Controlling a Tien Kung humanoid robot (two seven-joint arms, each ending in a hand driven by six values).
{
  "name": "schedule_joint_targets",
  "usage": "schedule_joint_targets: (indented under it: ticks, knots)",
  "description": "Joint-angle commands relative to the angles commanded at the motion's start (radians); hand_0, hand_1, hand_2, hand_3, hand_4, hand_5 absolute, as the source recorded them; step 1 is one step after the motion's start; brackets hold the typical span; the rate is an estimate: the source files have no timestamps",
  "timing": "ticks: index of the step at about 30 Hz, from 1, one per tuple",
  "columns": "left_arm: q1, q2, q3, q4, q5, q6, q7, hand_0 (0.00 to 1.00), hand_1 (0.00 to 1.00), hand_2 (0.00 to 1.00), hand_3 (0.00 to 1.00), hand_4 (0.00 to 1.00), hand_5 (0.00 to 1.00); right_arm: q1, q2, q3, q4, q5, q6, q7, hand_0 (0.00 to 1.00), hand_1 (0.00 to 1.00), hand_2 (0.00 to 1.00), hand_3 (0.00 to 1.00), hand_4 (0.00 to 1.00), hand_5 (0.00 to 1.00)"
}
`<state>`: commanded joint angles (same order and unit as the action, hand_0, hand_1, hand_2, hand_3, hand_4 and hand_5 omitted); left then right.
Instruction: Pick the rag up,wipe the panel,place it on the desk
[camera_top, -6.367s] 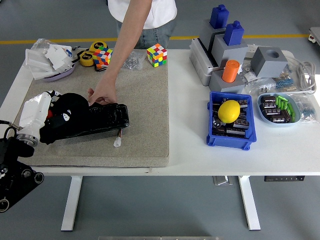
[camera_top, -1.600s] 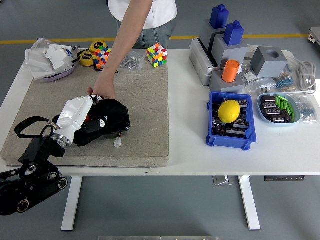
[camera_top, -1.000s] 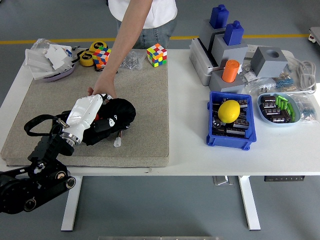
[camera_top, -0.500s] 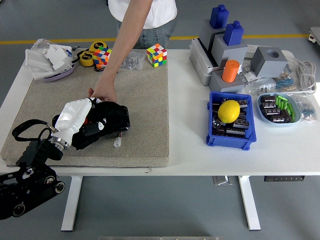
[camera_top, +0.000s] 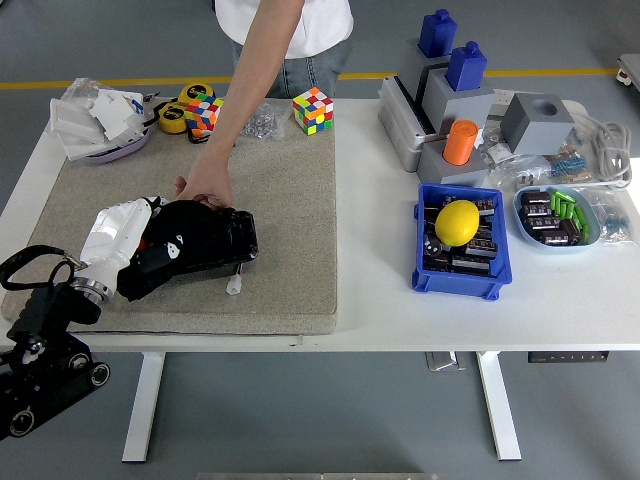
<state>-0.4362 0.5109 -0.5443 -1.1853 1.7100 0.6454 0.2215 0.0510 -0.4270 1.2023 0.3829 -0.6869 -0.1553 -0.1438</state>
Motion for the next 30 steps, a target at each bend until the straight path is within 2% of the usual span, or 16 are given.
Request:
schedule_joint_targets:
  ticks: [15, 30]
  knots:
    - [0.039, 0.028, -0.100, 0.015, 0.028, 0.000, 0.006, 0.188, 0.064, 0.261, 0.576, 0.509, 0.092, 0.000, -0.002, 0.006, 0.002, -0.005, 0.001, -0.002, 0.749, 0.635, 0.689, 0.588, 0.954, 0.571]
    - [0.103, 0.049, -0.211, 0.036, 0.042, 0.000, -0.004, 0.187, 0.064, 0.261, 0.577, 0.509, 0.090, 0.002, -0.001, 0.013, 0.001, -0.009, 0.001, -0.003, 0.749, 0.634, 0.689, 0.588, 0.953, 0.570]
